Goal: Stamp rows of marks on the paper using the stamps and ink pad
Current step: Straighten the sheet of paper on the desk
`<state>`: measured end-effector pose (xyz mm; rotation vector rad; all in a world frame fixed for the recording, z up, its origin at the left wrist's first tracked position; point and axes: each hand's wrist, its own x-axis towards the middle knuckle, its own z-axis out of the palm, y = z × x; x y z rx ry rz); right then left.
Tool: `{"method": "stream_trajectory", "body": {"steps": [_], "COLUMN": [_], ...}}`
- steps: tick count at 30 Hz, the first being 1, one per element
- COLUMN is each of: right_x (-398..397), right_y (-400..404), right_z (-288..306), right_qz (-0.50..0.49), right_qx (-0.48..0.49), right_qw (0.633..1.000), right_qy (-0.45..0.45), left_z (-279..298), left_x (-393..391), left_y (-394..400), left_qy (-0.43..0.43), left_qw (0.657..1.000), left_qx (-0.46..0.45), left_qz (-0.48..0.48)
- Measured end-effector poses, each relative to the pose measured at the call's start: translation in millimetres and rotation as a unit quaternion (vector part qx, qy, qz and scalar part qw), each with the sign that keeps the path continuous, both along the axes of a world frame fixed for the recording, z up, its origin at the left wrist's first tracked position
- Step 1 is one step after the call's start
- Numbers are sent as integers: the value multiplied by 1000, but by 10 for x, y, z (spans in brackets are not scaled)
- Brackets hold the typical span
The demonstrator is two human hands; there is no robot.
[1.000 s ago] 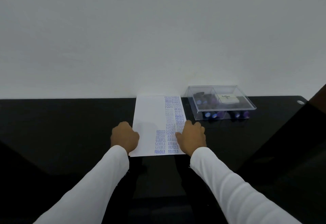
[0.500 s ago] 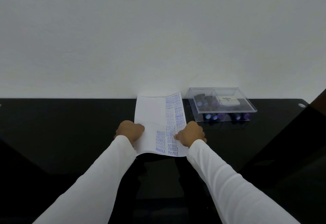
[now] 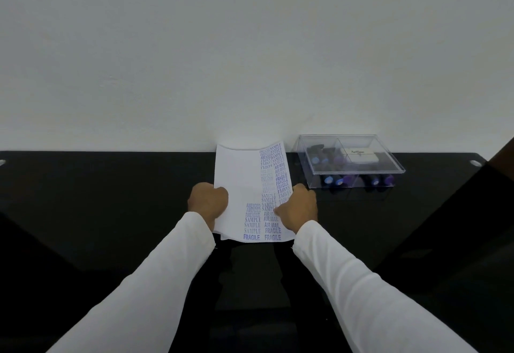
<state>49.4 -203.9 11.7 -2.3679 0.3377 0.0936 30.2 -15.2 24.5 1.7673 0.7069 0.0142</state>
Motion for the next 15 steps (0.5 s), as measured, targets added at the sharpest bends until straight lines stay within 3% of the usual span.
{"method": "stream_trajectory", "body": {"steps": [6,15], "right_x": [-117,-627], "right_y": [-60,-143], "right_z": [-6,3], "right_qz": [20,38], "right_qx": [12,7], "right_qw": [1000,999], "right_qy": [1,-12], "left_z": [14,-84], "left_x": [-190,-812], "left_y": [55,83], "left_qy": [-17,30], "left_qw": [997,987], "left_qx": [68,154], "left_qz": [-26,-39]}}
